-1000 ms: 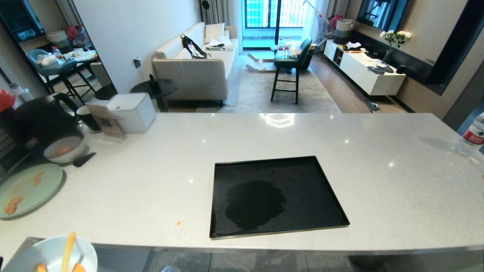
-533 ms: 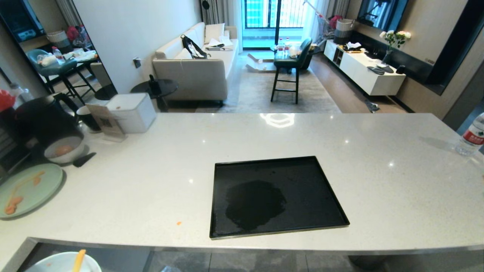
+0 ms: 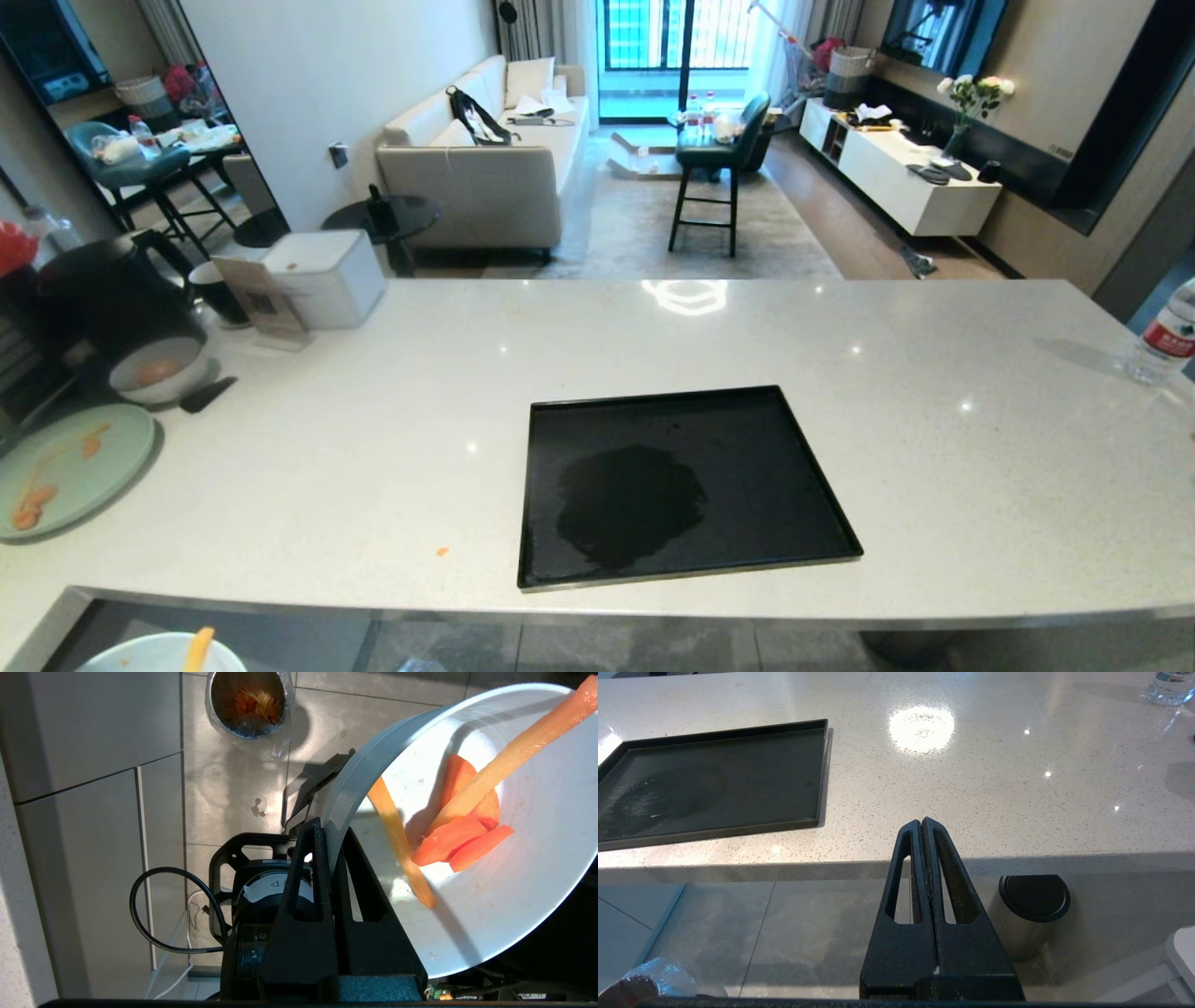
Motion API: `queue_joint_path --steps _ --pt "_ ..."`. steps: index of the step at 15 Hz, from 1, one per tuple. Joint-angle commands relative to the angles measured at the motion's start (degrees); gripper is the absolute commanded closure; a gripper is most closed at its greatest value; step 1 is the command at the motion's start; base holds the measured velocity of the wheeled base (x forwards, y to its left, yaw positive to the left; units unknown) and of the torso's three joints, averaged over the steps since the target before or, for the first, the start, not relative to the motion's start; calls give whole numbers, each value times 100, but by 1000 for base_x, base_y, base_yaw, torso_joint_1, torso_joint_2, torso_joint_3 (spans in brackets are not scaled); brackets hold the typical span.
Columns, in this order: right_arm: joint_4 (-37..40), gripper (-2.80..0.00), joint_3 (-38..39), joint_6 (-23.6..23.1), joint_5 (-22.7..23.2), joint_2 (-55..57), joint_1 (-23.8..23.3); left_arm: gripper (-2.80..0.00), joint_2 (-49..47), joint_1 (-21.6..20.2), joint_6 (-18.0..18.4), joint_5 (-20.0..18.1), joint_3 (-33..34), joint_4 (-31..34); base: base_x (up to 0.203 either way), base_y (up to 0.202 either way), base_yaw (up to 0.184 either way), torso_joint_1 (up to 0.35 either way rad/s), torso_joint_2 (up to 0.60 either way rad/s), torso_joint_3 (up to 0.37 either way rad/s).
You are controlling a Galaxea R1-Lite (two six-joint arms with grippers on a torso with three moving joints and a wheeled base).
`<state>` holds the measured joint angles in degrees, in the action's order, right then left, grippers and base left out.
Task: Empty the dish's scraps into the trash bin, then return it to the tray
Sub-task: Move the bowl over the trash can
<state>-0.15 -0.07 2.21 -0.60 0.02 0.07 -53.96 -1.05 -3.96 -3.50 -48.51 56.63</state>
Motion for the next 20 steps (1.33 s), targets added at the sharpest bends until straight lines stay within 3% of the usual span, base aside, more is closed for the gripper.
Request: queue_joint_path --steps 1,20 --pt "-2 0 -1 -1 -2 -2 1 0 8 -8 1 7 -1 32 0 0 0 0 0 0" --pt "-2 0 -1 -1 -2 -2 1 0 54 17 53 33 17 24 0 0 0 0 0 0"
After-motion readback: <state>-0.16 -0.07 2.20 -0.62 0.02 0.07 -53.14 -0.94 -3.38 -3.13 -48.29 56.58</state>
